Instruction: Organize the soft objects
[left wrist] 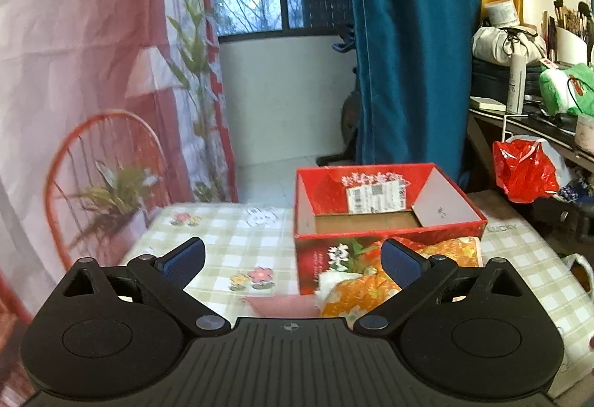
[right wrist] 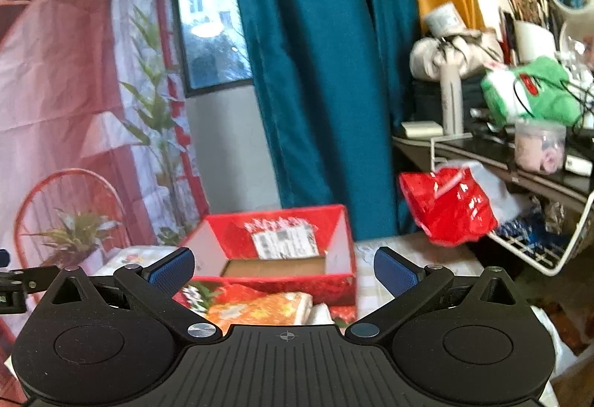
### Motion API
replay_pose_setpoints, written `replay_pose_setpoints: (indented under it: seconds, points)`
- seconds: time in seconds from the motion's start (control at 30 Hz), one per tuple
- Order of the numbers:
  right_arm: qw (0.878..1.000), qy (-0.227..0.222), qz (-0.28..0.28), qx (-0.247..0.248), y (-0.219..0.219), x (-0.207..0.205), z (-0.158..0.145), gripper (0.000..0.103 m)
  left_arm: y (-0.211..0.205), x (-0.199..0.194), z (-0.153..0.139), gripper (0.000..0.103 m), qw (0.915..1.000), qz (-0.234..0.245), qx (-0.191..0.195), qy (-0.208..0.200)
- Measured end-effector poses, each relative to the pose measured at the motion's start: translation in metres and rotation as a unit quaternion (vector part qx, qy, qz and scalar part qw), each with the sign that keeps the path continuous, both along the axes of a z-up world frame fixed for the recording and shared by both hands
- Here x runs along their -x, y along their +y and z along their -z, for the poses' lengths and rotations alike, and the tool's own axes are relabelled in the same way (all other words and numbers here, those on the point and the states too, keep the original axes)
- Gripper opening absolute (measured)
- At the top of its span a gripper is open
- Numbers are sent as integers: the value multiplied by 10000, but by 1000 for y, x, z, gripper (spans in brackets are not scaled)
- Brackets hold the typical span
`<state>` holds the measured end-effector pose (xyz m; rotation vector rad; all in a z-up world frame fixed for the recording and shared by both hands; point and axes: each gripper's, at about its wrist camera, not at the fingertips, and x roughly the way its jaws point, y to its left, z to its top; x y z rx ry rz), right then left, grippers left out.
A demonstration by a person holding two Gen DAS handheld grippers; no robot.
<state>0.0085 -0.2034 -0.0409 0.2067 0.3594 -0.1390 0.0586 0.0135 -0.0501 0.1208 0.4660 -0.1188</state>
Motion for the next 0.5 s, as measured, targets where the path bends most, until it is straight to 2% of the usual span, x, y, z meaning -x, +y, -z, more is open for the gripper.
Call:
replay_pose_setpoints:
  seconds: [0.17,0.27,0.37,0.43,0.5]
  points:
    - [9988,410,-219,-118,-3,-20,24,103,8,-19,19,97,9988,249,398,156]
    - [9975,656,-268,80,6,-31,37,103,12,-34,35,96,9967,434,614,301]
    - [9958,770,-410,287,15,-42,52,102,11,-50,53,90,9951,417,723,530]
    - [9941,825,-603,352,21,-47,62,97,9,-57,66,85,9944,411,714,664]
    - [9922,933,-724,386,26,-52,71,84,6,-66,79,81,9923,473,751,860]
